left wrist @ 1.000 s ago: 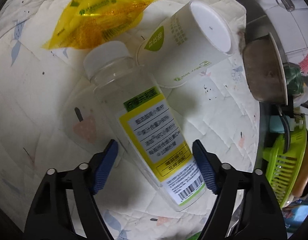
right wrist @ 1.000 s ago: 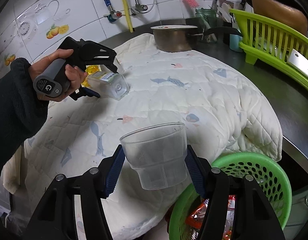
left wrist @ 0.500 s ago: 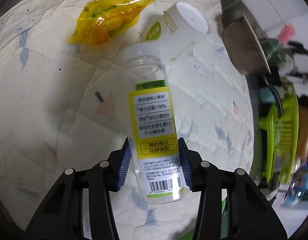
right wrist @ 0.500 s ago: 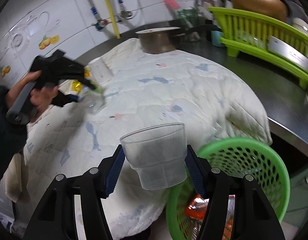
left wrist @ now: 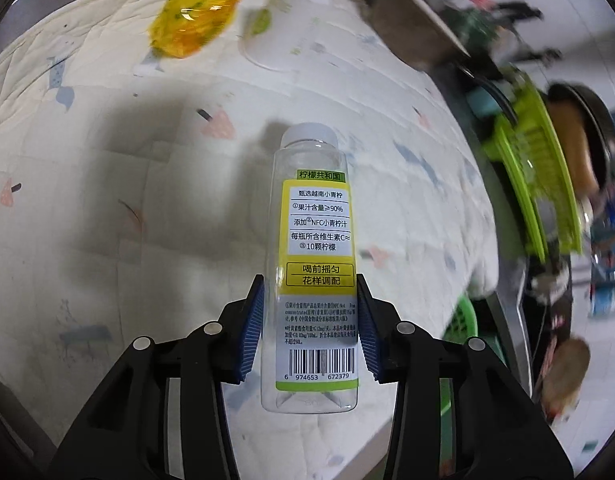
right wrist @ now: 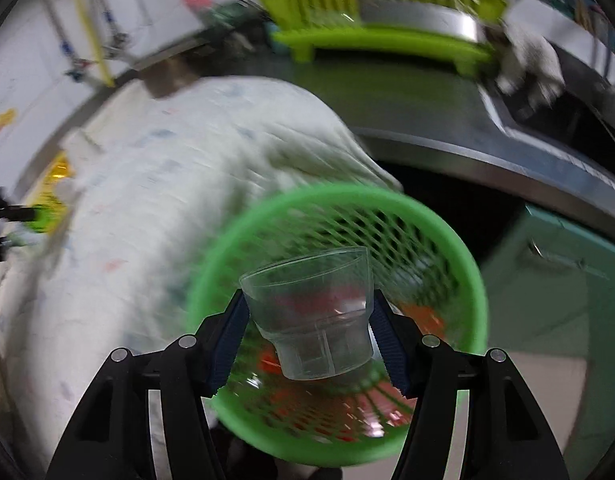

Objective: Collect trash
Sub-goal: 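Drop the bottle into the green basket with the left tool while the right tool carries the cup over it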

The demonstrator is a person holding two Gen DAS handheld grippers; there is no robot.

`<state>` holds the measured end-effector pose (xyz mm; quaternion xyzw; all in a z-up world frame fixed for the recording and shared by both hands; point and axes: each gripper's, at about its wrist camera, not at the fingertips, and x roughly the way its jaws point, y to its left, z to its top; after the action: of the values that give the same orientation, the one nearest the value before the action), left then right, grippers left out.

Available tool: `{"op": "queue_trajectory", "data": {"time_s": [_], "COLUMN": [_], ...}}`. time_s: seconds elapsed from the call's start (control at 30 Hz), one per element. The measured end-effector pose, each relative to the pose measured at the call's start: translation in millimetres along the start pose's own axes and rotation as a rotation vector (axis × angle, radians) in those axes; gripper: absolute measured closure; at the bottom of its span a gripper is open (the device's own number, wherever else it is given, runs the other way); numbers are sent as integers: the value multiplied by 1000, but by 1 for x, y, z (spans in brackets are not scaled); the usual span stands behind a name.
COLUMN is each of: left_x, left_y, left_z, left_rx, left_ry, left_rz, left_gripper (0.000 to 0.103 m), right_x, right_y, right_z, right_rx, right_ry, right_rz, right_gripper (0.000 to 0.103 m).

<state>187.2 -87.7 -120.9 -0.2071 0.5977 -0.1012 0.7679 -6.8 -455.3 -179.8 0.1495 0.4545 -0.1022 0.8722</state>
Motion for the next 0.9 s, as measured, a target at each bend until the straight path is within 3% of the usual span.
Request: {"op": "queue_trajectory", "data": {"time_s": [0.17, 0.47, 0.7, 0.9], "left_x": [-10, 3, 38, 78], "left_y": [-29, -125, -188, -220], "left_z": [-26, -73, -107, -134], "left_rx": [113, 385, 556, 673], "left_ry": [14, 93, 170, 191], "left_rz": [-57, -172, -197, -137], "left_gripper": [61, 61, 61, 61], "right_x": [14, 14, -18, -49], "right_y": [-24, -39, -43, -49], "right_z": [-14, -30, -43, -50], "right_rx": [48, 91, 115, 140], "right_ry": [39, 44, -9, -63], "right_rz": [-36, -52, -31, -14], "right_gripper": [44, 36, 32, 31]}}
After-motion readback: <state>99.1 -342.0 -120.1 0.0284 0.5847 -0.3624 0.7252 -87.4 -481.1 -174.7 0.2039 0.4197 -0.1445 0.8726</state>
